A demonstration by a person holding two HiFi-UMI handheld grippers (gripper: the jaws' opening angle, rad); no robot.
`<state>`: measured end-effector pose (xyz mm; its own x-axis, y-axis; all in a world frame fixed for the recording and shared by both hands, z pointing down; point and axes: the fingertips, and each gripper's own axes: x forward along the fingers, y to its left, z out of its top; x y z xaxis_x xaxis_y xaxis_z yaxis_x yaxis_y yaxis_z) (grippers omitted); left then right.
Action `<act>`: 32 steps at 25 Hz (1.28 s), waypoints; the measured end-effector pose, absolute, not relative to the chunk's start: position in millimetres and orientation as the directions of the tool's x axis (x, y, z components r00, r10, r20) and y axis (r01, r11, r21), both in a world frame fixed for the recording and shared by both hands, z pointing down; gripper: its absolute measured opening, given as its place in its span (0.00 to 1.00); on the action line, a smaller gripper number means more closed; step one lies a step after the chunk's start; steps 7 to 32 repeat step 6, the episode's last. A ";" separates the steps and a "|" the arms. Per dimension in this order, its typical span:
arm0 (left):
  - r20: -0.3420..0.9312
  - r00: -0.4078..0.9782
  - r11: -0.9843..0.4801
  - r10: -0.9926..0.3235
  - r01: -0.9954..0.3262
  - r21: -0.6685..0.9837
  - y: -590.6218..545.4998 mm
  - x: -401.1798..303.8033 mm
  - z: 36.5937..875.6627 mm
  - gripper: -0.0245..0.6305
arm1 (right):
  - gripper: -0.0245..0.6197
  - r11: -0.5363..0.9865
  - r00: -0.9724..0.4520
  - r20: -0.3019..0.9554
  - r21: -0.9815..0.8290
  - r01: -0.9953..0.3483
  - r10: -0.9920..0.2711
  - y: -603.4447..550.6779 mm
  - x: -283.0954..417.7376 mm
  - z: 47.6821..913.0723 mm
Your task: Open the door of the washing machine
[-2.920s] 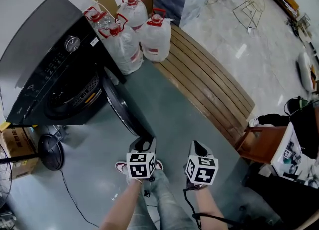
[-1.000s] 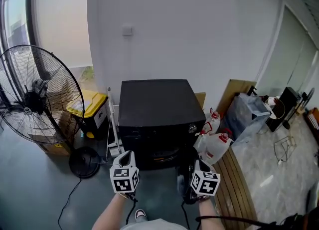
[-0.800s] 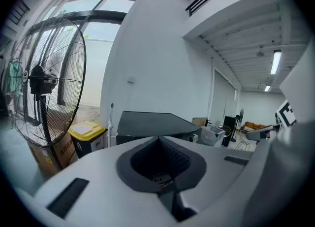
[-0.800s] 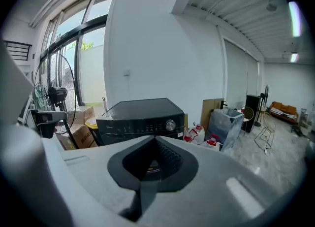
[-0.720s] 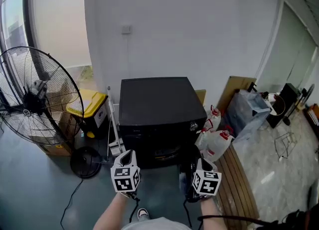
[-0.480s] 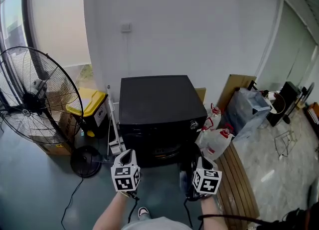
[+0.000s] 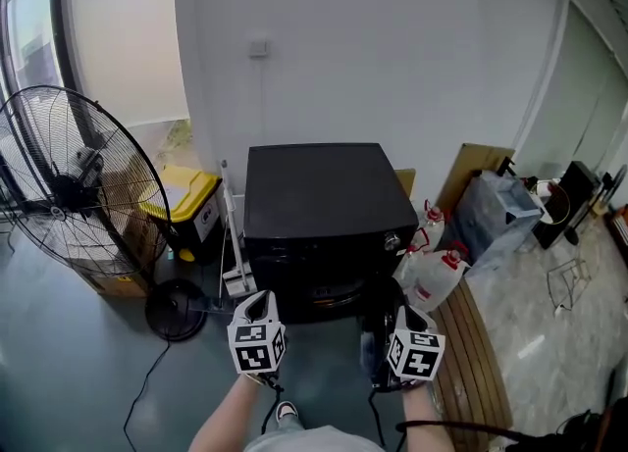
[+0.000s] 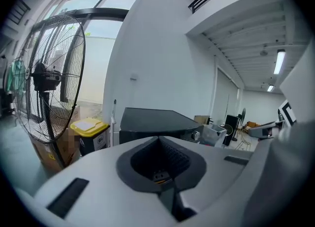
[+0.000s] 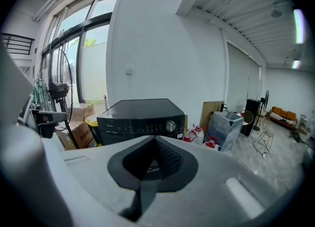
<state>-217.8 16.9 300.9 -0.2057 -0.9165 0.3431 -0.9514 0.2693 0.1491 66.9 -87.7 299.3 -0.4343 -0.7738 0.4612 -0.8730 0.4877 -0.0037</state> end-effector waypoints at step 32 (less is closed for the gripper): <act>0.344 -0.206 0.270 -0.916 -0.951 0.149 18.0 -210.8 300.7 0.04 | 0.05 0.483 -0.434 0.467 -0.016 -0.875 -0.770 -86.4 72.1 301.1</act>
